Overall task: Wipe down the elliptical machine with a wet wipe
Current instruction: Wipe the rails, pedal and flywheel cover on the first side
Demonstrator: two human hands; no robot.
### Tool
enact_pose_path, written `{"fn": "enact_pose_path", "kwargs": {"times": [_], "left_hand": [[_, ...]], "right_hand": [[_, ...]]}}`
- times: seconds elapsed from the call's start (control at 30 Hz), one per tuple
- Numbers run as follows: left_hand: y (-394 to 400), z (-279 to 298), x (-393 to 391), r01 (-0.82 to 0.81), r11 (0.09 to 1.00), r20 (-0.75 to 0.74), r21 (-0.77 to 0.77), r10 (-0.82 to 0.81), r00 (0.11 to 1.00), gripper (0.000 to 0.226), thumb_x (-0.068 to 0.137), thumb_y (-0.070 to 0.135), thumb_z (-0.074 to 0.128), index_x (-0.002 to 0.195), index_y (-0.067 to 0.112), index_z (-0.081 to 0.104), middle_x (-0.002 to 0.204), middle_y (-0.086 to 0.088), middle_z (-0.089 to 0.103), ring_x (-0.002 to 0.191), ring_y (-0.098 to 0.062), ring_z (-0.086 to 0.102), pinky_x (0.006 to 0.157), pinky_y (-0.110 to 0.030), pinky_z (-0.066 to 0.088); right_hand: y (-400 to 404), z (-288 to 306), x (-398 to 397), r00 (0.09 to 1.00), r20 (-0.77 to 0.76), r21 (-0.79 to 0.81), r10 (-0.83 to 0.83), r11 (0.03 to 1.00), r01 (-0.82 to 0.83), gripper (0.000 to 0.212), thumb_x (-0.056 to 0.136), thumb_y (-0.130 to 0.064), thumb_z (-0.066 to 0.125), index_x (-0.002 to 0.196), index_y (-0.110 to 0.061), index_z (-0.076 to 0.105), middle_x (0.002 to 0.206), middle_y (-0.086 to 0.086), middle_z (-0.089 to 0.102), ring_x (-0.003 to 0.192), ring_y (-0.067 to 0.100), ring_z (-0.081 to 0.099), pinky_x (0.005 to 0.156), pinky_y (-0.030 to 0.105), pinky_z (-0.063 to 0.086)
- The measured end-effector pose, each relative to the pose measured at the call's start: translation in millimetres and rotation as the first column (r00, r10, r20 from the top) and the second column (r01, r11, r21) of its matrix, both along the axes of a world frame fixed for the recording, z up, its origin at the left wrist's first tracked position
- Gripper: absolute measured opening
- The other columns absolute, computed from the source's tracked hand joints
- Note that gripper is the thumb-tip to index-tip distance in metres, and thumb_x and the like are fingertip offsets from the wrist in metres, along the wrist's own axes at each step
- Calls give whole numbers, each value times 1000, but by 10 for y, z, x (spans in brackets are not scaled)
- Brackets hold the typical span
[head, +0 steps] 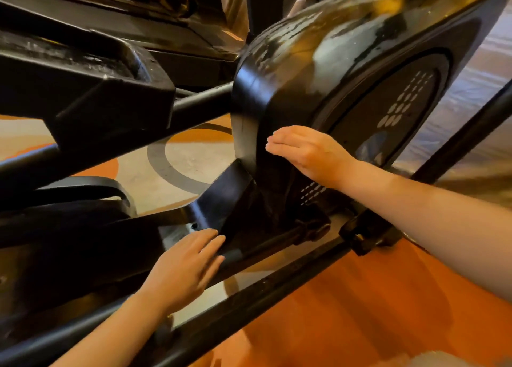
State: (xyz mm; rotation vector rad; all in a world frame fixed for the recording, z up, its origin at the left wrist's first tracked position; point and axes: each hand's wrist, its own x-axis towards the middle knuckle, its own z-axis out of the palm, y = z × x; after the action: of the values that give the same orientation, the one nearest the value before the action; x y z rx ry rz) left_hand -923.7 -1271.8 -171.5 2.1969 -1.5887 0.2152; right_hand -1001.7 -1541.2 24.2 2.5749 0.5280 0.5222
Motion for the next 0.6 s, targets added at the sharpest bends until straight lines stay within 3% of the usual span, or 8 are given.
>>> {"fn": "enact_pose_path", "kwargs": {"times": [0.1,0.3,0.47,0.6], "left_hand": [[-210,105,-78,41,999,9,24,-41,999,53,98,50,31,126,19,65,123,0,67,107,-18,68,85,-32,56],[-572,205,-368,141,990,96,28,-143,985,61,103,54,20,122,18,66,117,0,69,101,-18,69,81,-28,54],[-950,356,-640,259,966,148,-6,-255,956,46,99,45,36,119,15,65,113,-3,69,98,-17,66,80,-29,56],[-1275,423,-872,339,941,220,-7,-329,918,57,104,47,23,118,13,67,112,-3,69,99,-19,68,84,-30,55]], "right_hand": [[-70,-207,-331,999,-34,99,-18,995,21,27,91,-2,52,113,-1,68,110,14,67,104,30,63,99,33,44],[-340,-561,-1068,995,-80,179,-57,981,70,25,90,0,54,111,-3,68,103,12,66,99,28,61,91,34,47],[-556,-741,-1652,987,-89,262,-138,952,156,22,92,-4,51,104,-5,70,96,10,66,91,27,62,82,36,53],[-757,-869,-2089,970,-139,288,-199,929,232,19,86,-2,60,99,-8,72,95,7,68,89,25,65,76,33,54]]}}
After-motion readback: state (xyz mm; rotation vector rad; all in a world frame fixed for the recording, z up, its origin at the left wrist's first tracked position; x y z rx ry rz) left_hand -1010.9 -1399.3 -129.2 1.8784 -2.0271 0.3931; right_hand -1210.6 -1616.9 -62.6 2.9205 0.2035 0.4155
